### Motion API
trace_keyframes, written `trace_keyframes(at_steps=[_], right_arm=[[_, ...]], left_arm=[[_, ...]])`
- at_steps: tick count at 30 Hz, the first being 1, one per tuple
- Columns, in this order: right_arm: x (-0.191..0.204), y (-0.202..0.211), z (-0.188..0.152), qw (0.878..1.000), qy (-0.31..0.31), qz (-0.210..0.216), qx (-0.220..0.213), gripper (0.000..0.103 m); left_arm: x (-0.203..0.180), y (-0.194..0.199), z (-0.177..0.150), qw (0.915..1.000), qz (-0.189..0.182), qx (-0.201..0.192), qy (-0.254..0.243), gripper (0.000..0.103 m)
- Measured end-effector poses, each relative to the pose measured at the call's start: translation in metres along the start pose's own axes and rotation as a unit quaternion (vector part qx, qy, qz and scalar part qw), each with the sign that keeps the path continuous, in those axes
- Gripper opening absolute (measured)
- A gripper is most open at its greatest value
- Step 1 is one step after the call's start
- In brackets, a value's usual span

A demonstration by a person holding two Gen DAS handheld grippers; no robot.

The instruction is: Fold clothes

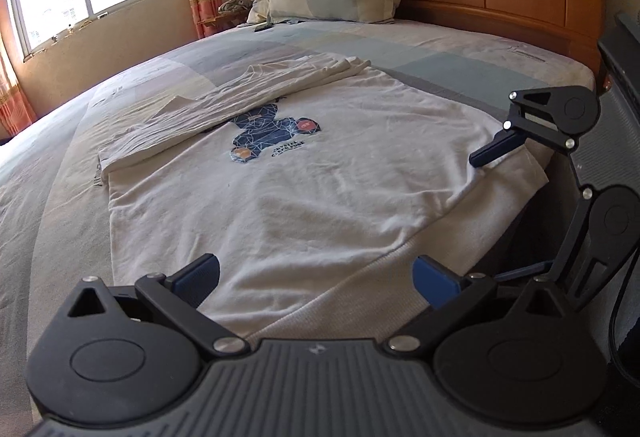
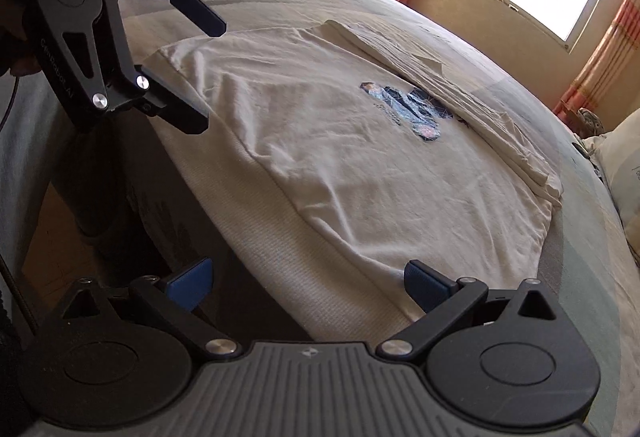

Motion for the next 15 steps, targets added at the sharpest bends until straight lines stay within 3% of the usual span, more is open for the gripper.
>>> trace_keyframes(at_steps=[6, 15], right_arm=[[0.004, -0.01, -0.003, 0.996, 0.052, -0.073, -0.003, 0.103], [-0.021, 0.017, 0.029, 0.993, -0.013, -0.093, -0.067, 0.103]], left_arm=[[-0.026, 0.012, 0.004, 0.9975, 0.012, -0.001, -0.07, 0.102], [-0.055, -0.005, 0.017, 0.9833, 0.042, 0.013, -0.177, 0.102]])
Point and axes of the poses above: each gripper's, at about its wrist camera, not at the fingertips, and y roughly against the way its jaws point, x to its left, z to its top, the point moved 8 cm from there along -y, roughly the way its jaws point, and after that the axes turned 15 degrees about -y, right-handed, at the moved point
